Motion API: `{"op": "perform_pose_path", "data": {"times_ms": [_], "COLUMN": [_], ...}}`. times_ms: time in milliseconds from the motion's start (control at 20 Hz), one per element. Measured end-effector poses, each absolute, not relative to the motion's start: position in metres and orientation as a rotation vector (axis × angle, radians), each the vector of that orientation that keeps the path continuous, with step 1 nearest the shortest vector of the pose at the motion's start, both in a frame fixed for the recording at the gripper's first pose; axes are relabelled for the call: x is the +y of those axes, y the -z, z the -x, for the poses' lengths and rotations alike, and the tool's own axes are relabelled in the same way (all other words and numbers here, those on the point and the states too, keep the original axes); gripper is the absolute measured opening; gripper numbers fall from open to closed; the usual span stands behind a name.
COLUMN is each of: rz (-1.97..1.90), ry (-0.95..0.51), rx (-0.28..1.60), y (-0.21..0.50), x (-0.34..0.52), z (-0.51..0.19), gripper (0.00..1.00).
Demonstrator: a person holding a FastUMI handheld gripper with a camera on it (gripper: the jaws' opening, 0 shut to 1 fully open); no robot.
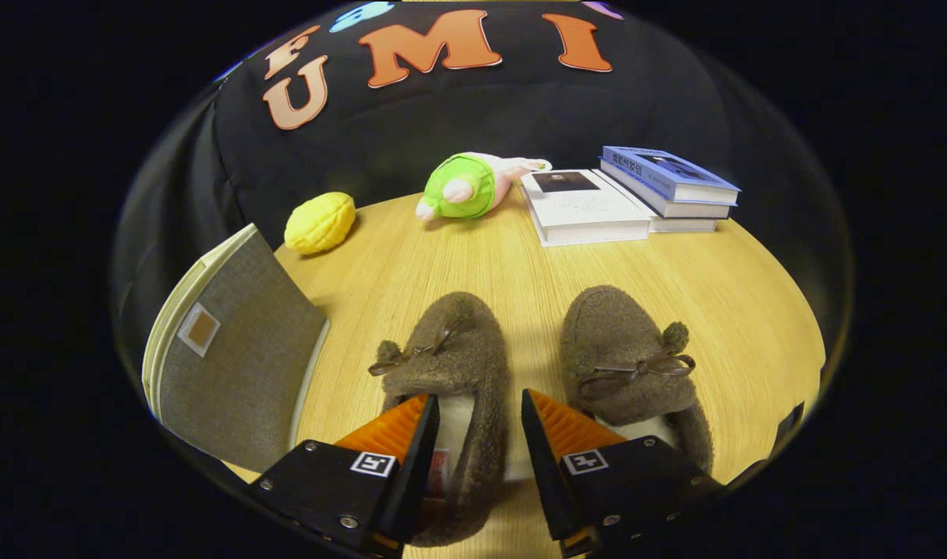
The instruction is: Open the storage box then place both shoes into the box .Put the left shoe in first, then the right shoe, with the right side of both shoes facing outward in a uniform manner.
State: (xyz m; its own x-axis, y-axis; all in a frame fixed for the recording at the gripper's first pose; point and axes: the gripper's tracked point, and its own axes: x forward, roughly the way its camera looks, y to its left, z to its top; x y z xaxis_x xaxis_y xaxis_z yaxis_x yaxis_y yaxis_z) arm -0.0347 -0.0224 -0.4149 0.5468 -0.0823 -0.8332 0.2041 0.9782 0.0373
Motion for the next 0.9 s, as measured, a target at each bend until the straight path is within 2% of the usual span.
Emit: {"op": "perform_pose_path", "data": {"times_ms": [250,300,450,900], "rz": [-0.195,-0.212,-0.297,-0.453], "ry": [0.203,0.209,0.232,0.166], "rx": [1.016,1.018,1.007,0.896], "y": [0.430,0.431,0.425,0.364], "x": [-0.022,-0.022,-0.023,0.023], "z": [0.029,0.028,0.025,0.003], "gripper": [0.27,0.25,0.07,0.05]}}
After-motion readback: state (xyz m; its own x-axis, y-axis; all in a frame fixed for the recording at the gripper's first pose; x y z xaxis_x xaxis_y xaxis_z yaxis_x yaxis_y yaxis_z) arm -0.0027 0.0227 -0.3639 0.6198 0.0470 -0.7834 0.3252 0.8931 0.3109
